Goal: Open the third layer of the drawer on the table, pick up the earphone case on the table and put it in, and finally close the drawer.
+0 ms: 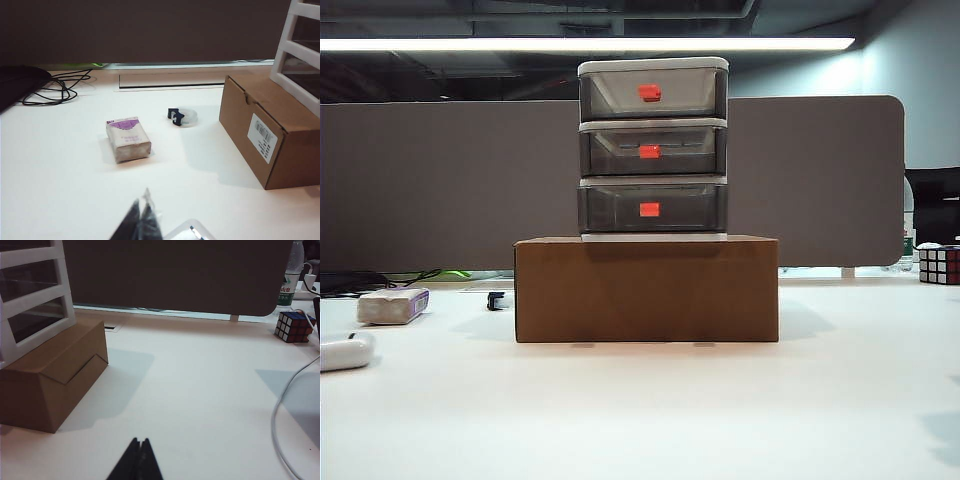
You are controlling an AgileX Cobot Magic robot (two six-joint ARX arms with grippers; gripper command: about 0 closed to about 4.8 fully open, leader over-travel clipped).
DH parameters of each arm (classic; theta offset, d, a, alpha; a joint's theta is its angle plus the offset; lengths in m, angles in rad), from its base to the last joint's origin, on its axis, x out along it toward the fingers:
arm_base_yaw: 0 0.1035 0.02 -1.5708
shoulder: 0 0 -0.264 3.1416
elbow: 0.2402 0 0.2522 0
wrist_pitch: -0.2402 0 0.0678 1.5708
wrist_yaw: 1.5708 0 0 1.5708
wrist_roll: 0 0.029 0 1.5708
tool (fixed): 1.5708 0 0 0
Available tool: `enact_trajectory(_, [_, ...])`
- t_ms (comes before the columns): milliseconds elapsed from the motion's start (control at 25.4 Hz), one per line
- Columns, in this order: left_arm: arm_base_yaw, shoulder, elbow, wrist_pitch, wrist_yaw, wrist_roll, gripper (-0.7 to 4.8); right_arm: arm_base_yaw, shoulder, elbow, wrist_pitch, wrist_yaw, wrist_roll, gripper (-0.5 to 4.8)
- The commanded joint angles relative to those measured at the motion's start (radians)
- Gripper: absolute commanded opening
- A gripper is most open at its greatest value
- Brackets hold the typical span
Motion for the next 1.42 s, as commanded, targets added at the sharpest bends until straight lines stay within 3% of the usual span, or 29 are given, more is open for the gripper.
enact_trajectory(39, [0.002,0.0,0.004,0.011,0.004,-0.003,-0.05,0.0,-0.002,-0.006,0.017,-0.001,0.003,-0.05])
enact_trajectory(433, [0.001,0.0,0.004,0.009,0.026,-0.017,-0.05,0.0,-0.002,-0.006,0.017,-0.011,0.013,-0.05])
enact_trajectory(552, [0.001,0.0,0.004,0.011,0.161,-0.146,-0.05,0.0,-0.002,-0.006,0.016,-0.127,0.129,-0.05])
enact_trajectory(670, [-0.001,0.0,0.005,0.012,0.358,-0.306,-0.05,0.002,-0.002,-0.006,0.017,-0.328,0.272,-0.05])
enact_trajectory(709, [-0.012,0.0,0.005,0.013,0.443,-0.374,-0.05,0.004,-0.002,-0.006,0.016,-0.441,0.316,-0.05])
enact_trajectory(788, [-0.036,0.0,0.005,0.014,0.48,-0.408,-0.05,0.012,-0.002,-0.006,0.016,-0.527,0.318,-0.05])
enact_trajectory(946, [-0.118,0.0,0.004,0.026,0.41,-0.541,-0.05,0.027,-0.002,-0.006,0.019,-0.541,0.319,-0.05])
enact_trajectory(1103, [-0.154,0.0,0.005,0.082,0.358,-0.508,-0.05,0.027,-0.002,-0.006,0.017,-0.545,0.319,-0.05])
enact_trajectory(1182, [-0.154,0.003,0.005,0.089,0.344,-0.663,-0.04,0.028,-0.002,-0.006,0.017,-0.58,0.365,-0.05])
enact_trajectory(1300, [-0.19,0.005,0.005,0.114,0.381,-0.638,0.3,0.032,-0.001,-0.006,0.017,-0.615,0.373,-0.05])
enact_trajectory(1418, [-0.276,0.017,0.005,0.124,0.308,-0.601,0.35,0.062,0.001,-0.002,0.019,-0.596,0.374,-0.05])
